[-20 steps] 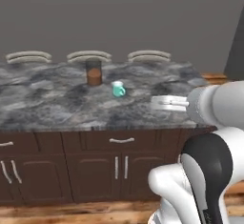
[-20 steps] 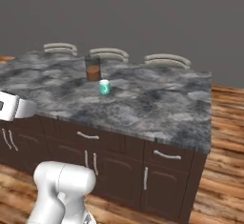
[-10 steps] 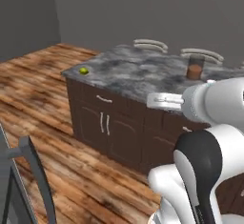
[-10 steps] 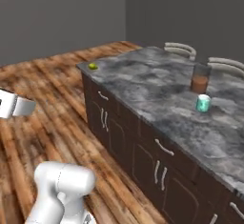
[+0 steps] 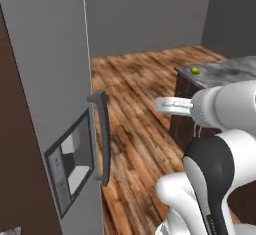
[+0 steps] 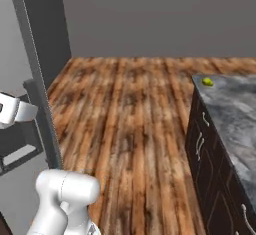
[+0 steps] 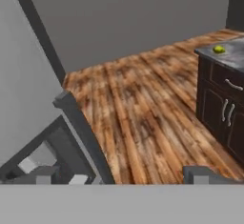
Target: Open the cabinet directly in front. Then move the wine and the mug to the dining counter with the jar on it.
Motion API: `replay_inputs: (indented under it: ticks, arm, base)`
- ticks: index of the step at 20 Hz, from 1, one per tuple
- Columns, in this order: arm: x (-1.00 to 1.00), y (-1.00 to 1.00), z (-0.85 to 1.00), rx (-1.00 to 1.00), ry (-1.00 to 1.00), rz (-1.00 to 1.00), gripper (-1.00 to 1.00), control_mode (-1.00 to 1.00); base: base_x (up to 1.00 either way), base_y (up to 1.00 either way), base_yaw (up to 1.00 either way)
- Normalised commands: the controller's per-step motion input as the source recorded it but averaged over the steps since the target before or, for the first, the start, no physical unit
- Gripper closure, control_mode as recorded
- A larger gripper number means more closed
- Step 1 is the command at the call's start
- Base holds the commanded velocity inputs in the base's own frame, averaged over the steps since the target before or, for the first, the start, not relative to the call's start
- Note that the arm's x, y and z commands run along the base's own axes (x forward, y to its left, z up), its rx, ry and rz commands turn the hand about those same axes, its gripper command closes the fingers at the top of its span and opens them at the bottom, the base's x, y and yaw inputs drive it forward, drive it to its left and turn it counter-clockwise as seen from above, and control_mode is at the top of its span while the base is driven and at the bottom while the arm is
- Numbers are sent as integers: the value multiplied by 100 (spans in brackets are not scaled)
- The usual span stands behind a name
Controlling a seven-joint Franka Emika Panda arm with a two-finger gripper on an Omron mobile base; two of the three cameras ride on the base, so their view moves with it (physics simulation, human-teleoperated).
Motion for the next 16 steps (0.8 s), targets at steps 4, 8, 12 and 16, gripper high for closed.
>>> replay_inputs:
  ticks: [4, 8, 12, 16]
  arm:
    - [0, 0, 0, 0, 0, 0, -100, 100]
    - [0, 0, 0, 0, 0, 0, -100, 100]
    - [0, 0, 0, 0, 0, 0, -100, 100]
    - [0, 0, 0, 0, 0, 0, -100, 100]
  base:
    - [-54, -58, 72]
    - [-52, -15, 89]
    - [-60, -21, 85]
    - [-71, -31, 81]
